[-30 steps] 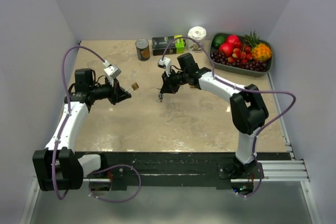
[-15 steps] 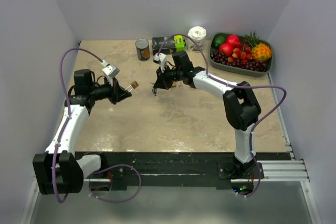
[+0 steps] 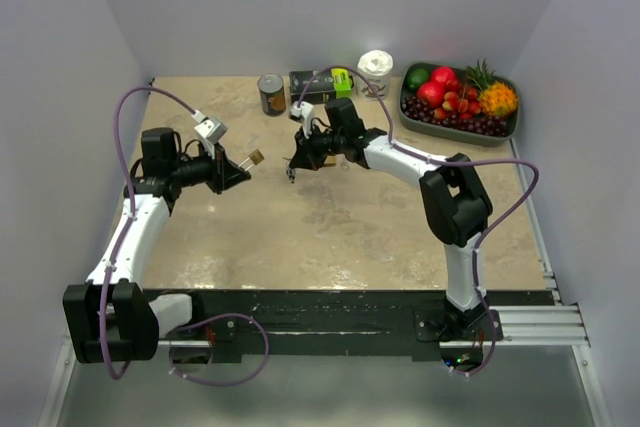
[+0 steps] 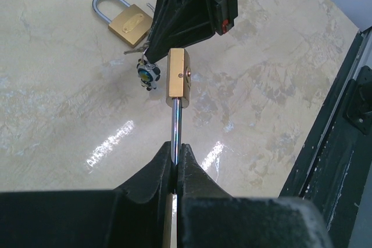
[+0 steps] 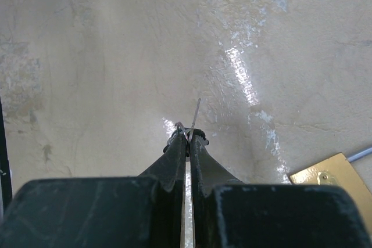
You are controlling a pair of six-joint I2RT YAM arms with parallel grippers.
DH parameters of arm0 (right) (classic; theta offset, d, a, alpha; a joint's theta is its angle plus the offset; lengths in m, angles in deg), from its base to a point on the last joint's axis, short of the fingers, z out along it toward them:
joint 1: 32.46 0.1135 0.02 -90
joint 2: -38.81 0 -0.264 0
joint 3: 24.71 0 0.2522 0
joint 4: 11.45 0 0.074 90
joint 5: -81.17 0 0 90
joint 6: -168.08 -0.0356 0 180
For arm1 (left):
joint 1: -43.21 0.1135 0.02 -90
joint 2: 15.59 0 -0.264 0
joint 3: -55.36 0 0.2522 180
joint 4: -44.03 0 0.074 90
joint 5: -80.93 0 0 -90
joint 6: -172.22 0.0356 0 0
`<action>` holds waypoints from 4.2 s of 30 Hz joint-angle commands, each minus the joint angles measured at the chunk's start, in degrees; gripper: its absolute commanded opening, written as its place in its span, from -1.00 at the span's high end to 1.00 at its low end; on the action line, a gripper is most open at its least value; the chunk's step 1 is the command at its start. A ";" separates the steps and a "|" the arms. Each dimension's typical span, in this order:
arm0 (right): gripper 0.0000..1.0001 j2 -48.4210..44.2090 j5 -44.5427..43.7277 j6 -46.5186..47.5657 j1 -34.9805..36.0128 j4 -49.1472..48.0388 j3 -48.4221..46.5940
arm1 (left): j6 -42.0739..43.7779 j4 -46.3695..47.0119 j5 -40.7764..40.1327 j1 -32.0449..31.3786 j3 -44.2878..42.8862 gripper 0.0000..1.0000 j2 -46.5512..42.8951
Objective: Lock with the key
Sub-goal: Place the key at the center of the board, then place the lock at the center of the board.
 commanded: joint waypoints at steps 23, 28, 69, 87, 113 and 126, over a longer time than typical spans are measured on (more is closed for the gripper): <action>1.00 4.06 -2.10 -1.08 0.11 -4.05 -4.21 | 8.33 -5.05 1.03 0.36 -3.04 1.00 -0.27; 1.00 5.11 -3.24 1.03 0.11 -3.35 -4.56 | 9.73 -6.10 1.12 0.36 -2.51 1.00 -0.54; 0.65 15.40 -9.05 1.91 -2.88 -2.21 -14.67 | 4.99 -0.92 0.50 0.36 3.12 1.00 -2.47; -0.86 -1.64 6.77 12.97 -2.27 2.26 -6.32 | 31.95 -19.88 2.43 0.18 -7.41 1.00 4.72; 0.19 -15.19 14.51 15.71 7.49 3.86 6.51 | 50.70 -32.12 7.36 -8.69 -13.67 1.00 9.74; 1.00 -15.63 8.55 6.15 5.65 -4.12 6.77 | 22.10 -13.52 7.19 -0.37 -8.75 -0.07 7.20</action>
